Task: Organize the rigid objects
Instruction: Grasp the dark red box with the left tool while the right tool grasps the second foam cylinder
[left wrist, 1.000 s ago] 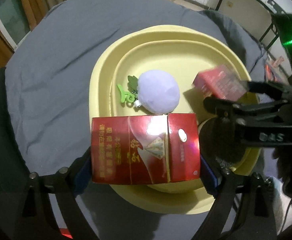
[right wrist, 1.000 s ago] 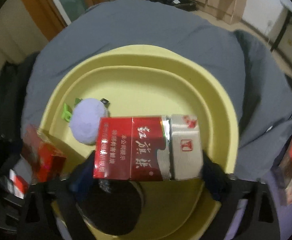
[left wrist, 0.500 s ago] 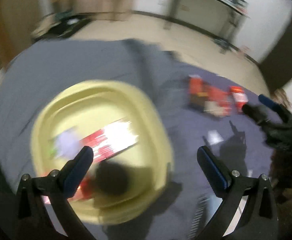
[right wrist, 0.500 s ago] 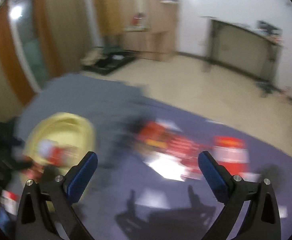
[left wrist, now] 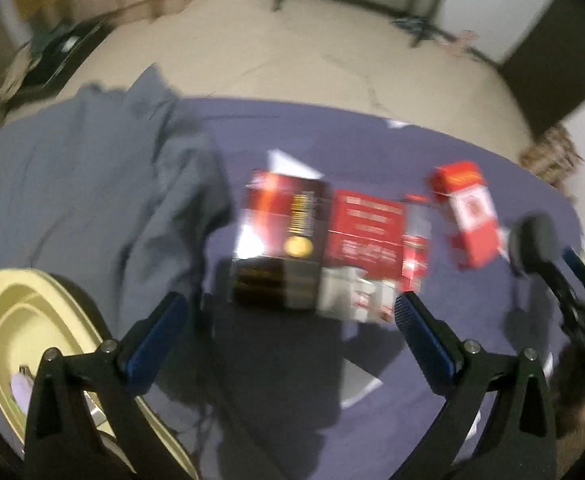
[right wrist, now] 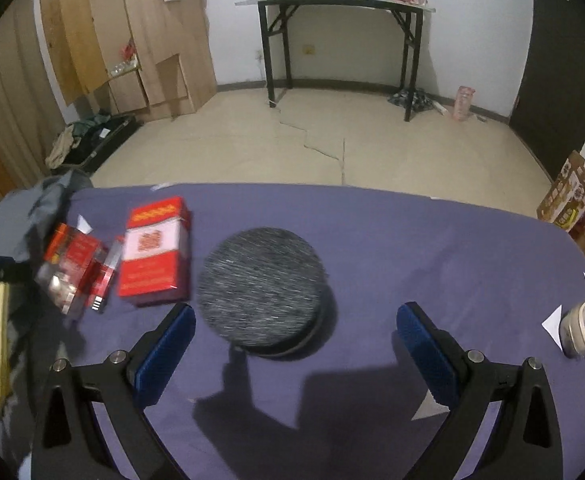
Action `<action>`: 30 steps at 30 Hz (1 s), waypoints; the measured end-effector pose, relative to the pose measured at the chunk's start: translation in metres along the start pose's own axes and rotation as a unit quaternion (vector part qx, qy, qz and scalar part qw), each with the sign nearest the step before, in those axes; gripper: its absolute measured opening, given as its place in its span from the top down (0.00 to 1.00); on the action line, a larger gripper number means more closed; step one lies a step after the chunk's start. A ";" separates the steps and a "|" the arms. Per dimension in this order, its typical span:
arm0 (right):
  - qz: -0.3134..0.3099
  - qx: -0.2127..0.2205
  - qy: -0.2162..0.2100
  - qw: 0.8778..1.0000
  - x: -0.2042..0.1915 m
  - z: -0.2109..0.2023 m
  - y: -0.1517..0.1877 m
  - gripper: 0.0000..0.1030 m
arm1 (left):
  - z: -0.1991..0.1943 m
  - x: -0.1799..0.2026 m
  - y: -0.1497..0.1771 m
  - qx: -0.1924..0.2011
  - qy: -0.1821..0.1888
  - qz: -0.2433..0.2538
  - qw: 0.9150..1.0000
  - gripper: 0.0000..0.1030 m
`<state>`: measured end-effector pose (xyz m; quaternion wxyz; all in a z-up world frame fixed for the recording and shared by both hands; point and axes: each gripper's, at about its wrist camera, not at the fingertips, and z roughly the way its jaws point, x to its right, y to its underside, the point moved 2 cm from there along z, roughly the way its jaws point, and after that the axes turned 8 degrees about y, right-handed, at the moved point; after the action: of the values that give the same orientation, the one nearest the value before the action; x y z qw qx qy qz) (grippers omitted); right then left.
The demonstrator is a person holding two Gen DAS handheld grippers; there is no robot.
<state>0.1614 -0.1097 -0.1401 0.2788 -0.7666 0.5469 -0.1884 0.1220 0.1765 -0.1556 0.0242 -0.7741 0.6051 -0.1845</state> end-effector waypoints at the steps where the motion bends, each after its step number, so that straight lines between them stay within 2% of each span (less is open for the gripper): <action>1: 0.002 0.000 -0.005 1.000 0.003 0.002 0.000 0.00 | 0.004 -0.002 -0.004 -0.002 -0.002 -0.009 1.000 0.00; 4: 0.010 0.004 -0.030 0.999 0.010 0.019 0.001 0.00 | 0.013 -0.005 -0.014 0.005 -0.028 -0.016 0.999 0.00; 8: 0.011 0.006 -0.047 0.999 0.016 0.011 0.003 0.00 | 0.029 -0.013 -0.017 0.003 -0.061 -0.009 0.998 0.00; 10: 0.016 0.003 -0.051 0.999 0.021 0.013 0.005 0.00 | 0.034 -0.015 -0.018 0.010 -0.065 -0.003 0.998 0.00; 15: 0.033 0.005 -0.050 0.998 0.033 0.012 0.007 0.00 | 0.036 -0.023 -0.027 0.027 -0.068 -0.010 0.997 0.00; 18: 0.042 -0.004 -0.037 0.998 0.042 0.016 0.009 0.00 | 0.036 -0.035 -0.029 0.020 -0.092 -0.014 0.995 0.00; 21: 0.050 -0.004 -0.037 0.998 0.044 0.019 0.006 0.00 | 0.042 -0.033 -0.022 0.002 -0.113 0.008 0.994 0.00; 24: 0.022 0.000 -0.024 0.999 0.034 0.023 0.003 0.00 | 0.043 -0.026 -0.022 0.009 -0.102 0.018 0.995 0.00; 28: 0.014 -0.006 -0.022 1.000 0.029 0.032 0.005 0.00 | 0.037 -0.018 -0.019 0.025 -0.043 0.040 0.998 0.01; 29: 0.014 -0.006 -0.021 1.000 0.030 0.034 0.006 0.00 | 0.037 -0.017 -0.017 0.022 -0.040 0.050 0.998 0.03; 30: 0.015 -0.008 -0.019 1.000 0.031 0.037 0.007 0.00 | 0.038 -0.017 -0.017 0.019 -0.039 0.055 0.998 0.09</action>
<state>0.1887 -0.1326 -0.1733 0.2858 -0.7641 0.5543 -0.1648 0.1461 0.1900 -0.1908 0.0725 -0.7458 0.6416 -0.1639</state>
